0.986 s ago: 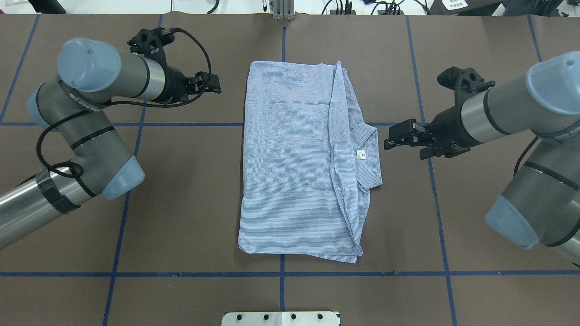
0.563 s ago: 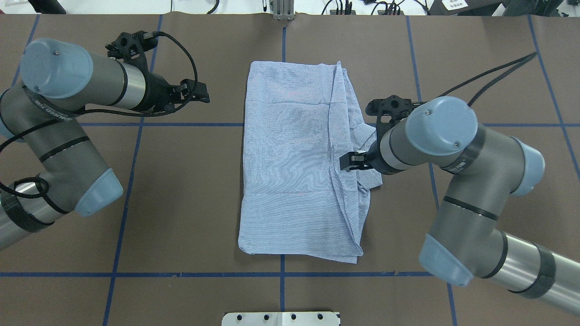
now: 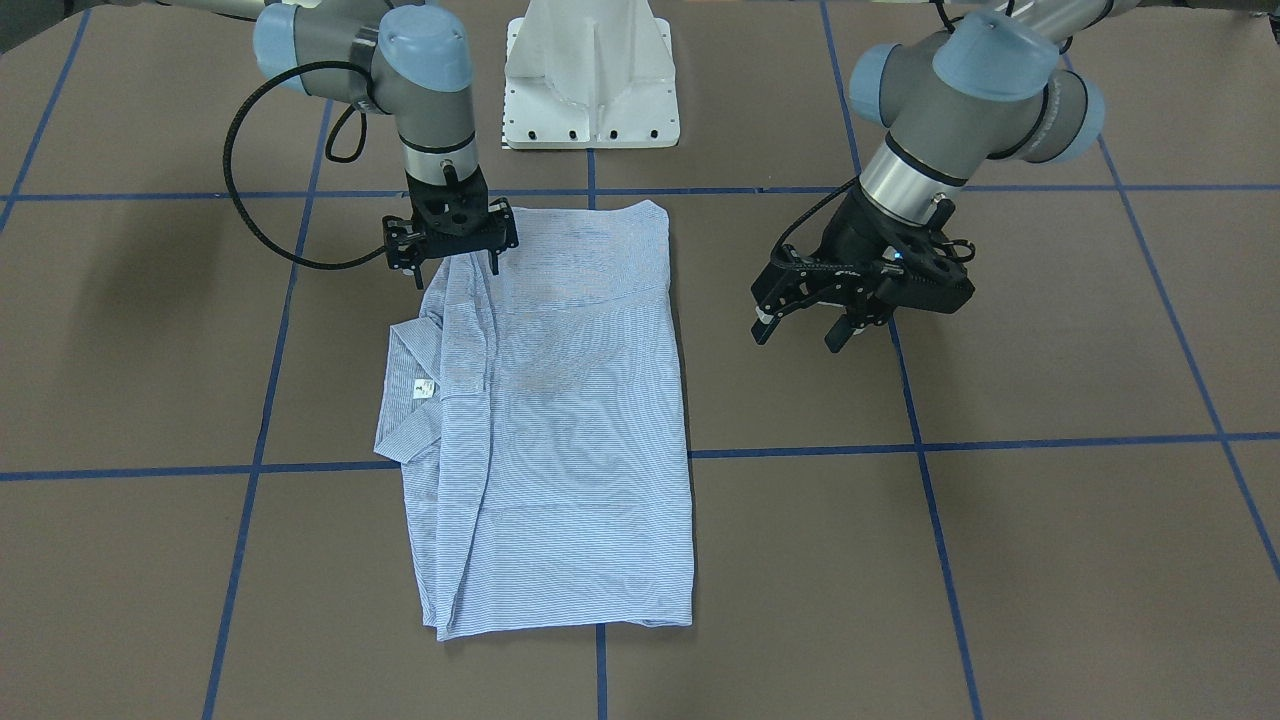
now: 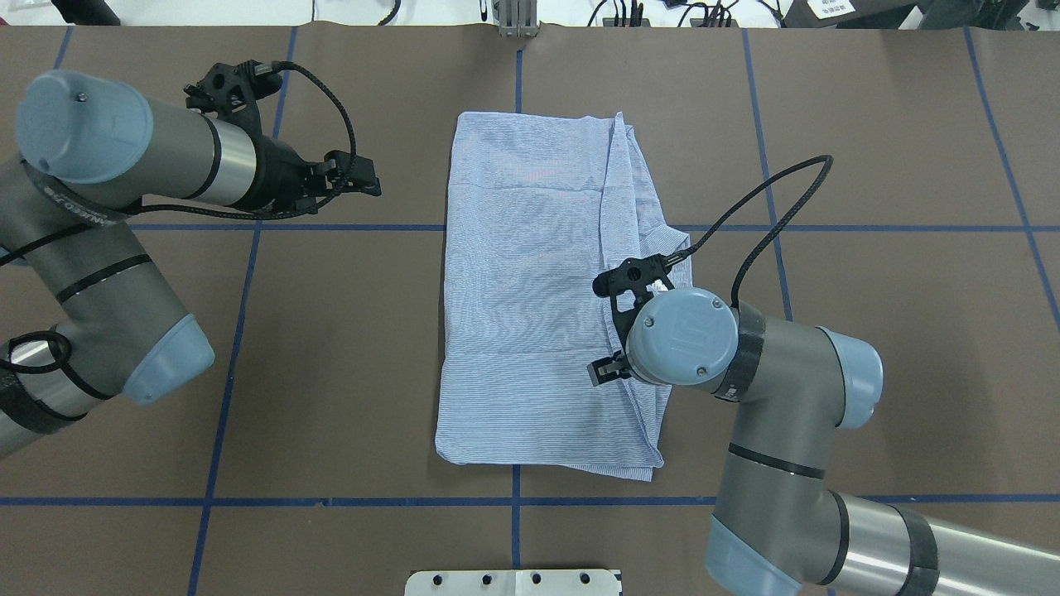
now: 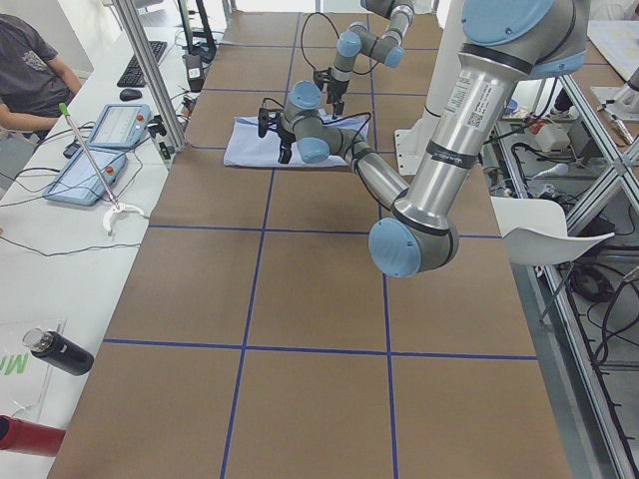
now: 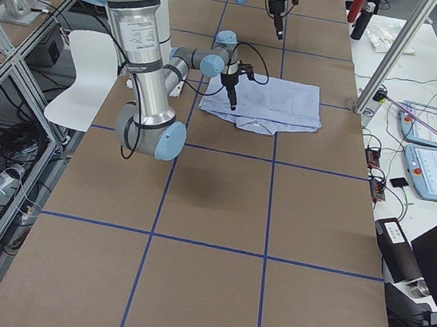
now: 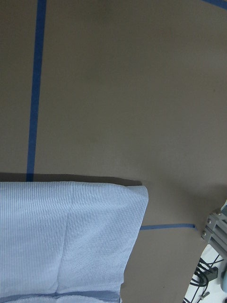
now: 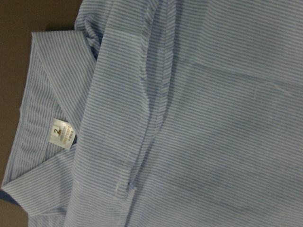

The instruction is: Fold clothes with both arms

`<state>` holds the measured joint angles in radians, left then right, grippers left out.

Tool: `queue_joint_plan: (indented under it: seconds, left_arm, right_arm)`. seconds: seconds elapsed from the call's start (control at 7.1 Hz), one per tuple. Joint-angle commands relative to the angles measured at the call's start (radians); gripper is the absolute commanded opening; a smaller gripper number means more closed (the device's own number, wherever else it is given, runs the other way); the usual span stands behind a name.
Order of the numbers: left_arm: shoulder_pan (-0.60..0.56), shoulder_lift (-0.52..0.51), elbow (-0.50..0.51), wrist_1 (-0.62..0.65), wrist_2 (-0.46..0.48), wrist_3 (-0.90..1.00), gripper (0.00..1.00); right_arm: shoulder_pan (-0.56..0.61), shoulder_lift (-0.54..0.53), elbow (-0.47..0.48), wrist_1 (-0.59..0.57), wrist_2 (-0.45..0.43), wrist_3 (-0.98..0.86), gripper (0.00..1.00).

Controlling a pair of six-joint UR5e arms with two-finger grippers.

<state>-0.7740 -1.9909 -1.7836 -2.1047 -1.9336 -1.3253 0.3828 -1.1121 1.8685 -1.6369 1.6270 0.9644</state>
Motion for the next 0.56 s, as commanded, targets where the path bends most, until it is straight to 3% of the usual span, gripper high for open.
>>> queue_joint_plan:
  seconds: [0.0,0.42]
  left_arm:
    - [0.005,0.006,0.000,0.000,-0.001,-0.006,1.00]
    - [0.009,0.003,0.009,0.000,-0.002,-0.009,1.00]
  right_arm:
    - [-0.031,-0.003,-0.017,-0.018,0.001,-0.007,1.00]
    - [-0.032,-0.006,-0.040,-0.031,-0.006,-0.007,1.00]
